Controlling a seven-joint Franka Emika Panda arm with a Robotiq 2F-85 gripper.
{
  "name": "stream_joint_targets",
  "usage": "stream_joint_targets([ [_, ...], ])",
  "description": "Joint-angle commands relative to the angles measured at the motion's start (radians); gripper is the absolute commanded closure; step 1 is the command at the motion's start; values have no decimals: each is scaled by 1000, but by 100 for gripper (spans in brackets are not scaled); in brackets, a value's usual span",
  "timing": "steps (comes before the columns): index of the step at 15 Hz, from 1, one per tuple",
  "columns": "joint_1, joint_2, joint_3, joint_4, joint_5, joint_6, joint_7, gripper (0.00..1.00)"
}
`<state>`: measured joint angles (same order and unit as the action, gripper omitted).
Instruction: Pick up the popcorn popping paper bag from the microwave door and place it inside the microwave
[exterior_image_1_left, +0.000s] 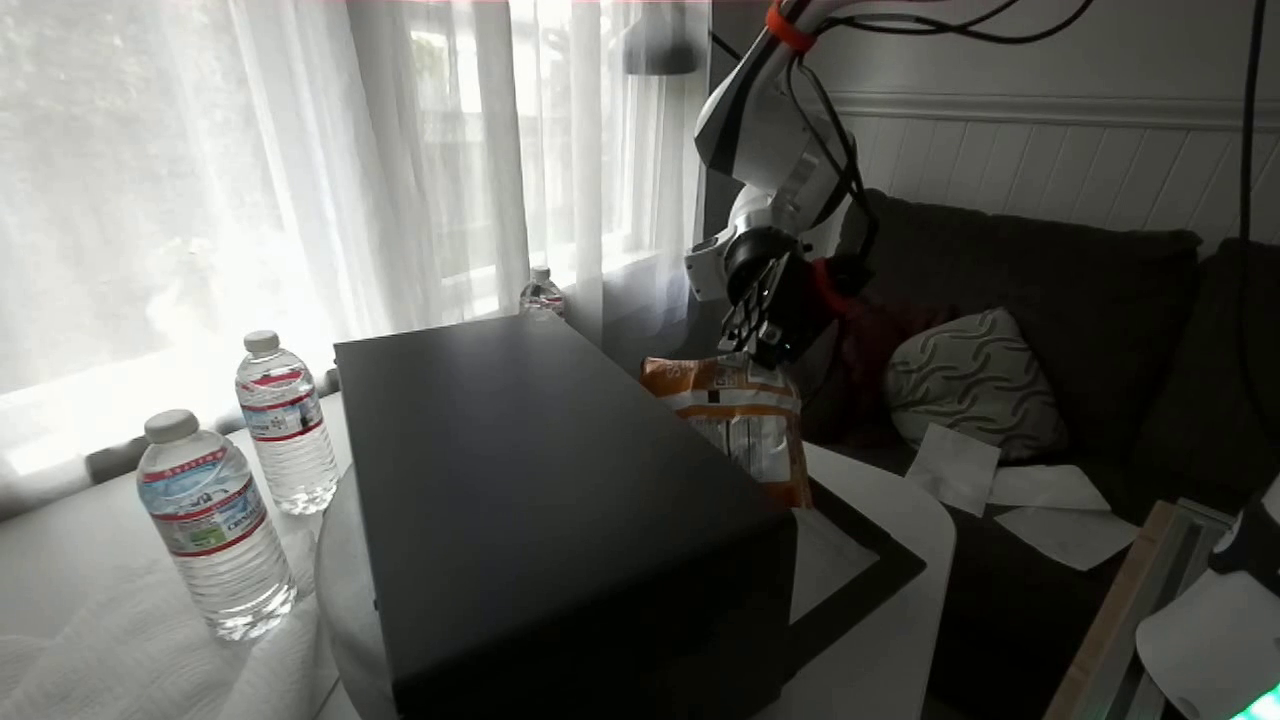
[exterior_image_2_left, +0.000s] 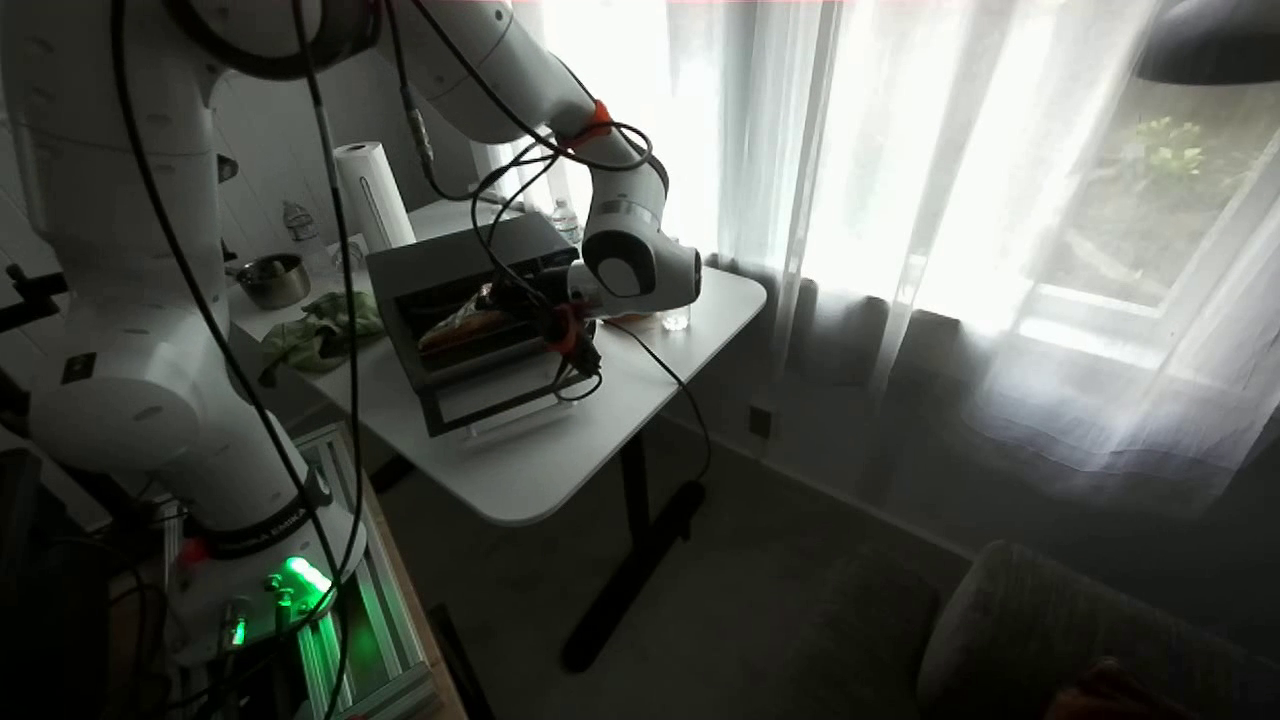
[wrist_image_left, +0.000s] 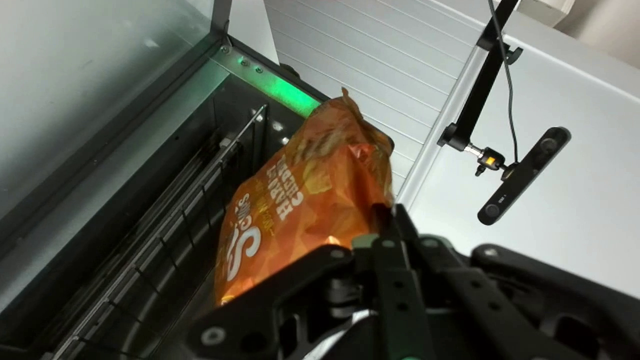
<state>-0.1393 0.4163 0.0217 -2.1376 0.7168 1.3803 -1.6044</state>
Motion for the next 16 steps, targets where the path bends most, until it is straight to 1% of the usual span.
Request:
stream_joint_targets([
  [1,7,93,6,54,51,-22,-30,100],
  [4,17,141,17,76,70,-15,-36,100],
  [10,63,177,35,97,53,15,-17,100],
  [13,92,180,32,101,44,63,12,100],
  [16,125,172,32,98,35,148,71,100],
])
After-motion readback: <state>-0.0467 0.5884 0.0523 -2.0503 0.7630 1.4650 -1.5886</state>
